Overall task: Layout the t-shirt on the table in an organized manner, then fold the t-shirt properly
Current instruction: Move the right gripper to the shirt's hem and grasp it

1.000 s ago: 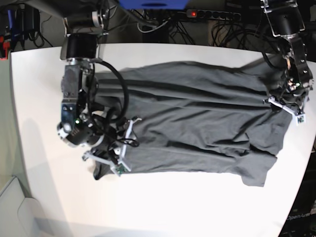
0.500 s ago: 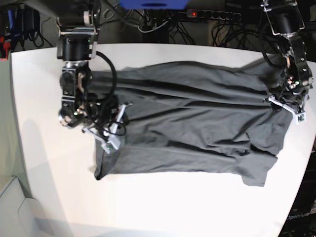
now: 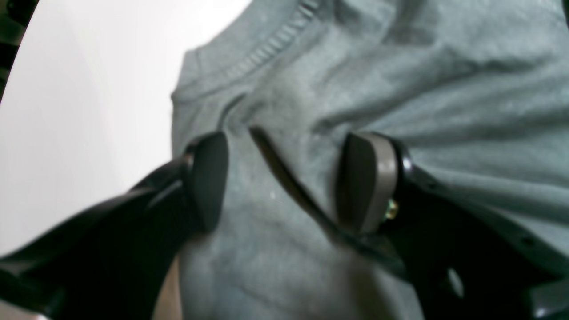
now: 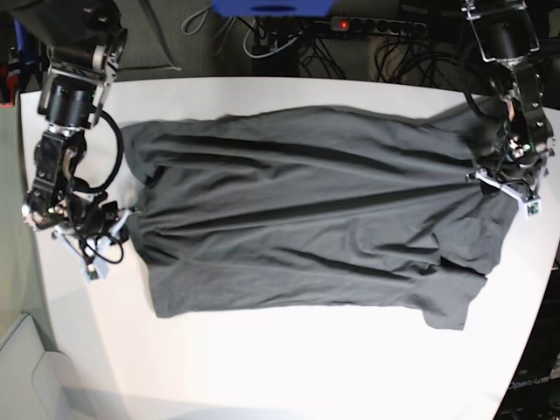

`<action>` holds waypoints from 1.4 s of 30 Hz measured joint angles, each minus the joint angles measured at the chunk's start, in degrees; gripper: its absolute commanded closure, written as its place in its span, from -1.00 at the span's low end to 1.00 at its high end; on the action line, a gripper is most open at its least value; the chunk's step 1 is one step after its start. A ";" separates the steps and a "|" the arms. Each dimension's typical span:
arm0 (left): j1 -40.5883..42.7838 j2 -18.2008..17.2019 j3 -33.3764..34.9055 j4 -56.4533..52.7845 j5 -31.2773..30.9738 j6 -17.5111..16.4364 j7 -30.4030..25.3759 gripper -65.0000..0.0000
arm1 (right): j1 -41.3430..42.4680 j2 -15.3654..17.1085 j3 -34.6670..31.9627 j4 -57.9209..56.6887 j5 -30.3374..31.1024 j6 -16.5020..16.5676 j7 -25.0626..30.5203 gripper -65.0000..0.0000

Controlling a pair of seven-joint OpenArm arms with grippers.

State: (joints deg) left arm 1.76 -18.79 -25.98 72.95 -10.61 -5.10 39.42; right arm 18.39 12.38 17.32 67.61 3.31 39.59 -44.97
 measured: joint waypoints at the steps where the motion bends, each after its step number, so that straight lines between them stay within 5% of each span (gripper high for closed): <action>1: 0.31 0.11 0.07 1.20 0.15 0.00 0.90 -0.24 | 0.00 -0.17 -0.11 2.75 0.83 0.26 -0.15 0.72; 9: 0.61 0.57 -0.07 12.35 0.07 -0.04 1.16 -0.24 | 0.57 -8.22 -3.08 18.86 0.42 0.17 -8.13 0.72; 16: 6.75 3.93 -2.56 24.24 -2.27 -0.26 13.22 -0.24 | 0.74 -12.09 -18.86 19.08 0.94 0.24 -7.69 0.73; 23: 15.61 7.23 -2.84 25.35 -2.16 -0.09 12.94 -0.24 | 3.98 -17.05 -32.83 12.72 1.62 0.59 -6.84 0.74; 29: 19.67 7.28 -3.32 28.79 -2.16 0.00 11.91 -0.24 | 12.55 -18.62 -33.99 -8.79 1.07 0.24 6.49 0.74; 36: 20.90 11.52 -9.11 32.02 -1.70 0.00 12.13 -0.24 | 23.10 -18.56 -33.73 -35.52 0.61 0.13 22.84 0.74; 42: 21.03 11.50 -9.18 32.13 -2.08 -0.02 12.00 -0.24 | 25.59 -18.36 -33.75 -46.42 0.98 0.07 32.20 0.73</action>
State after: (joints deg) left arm 22.79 -7.29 -35.16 105.08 -12.69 -5.13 51.42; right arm 43.99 -5.98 -16.43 21.19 4.29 39.66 -12.78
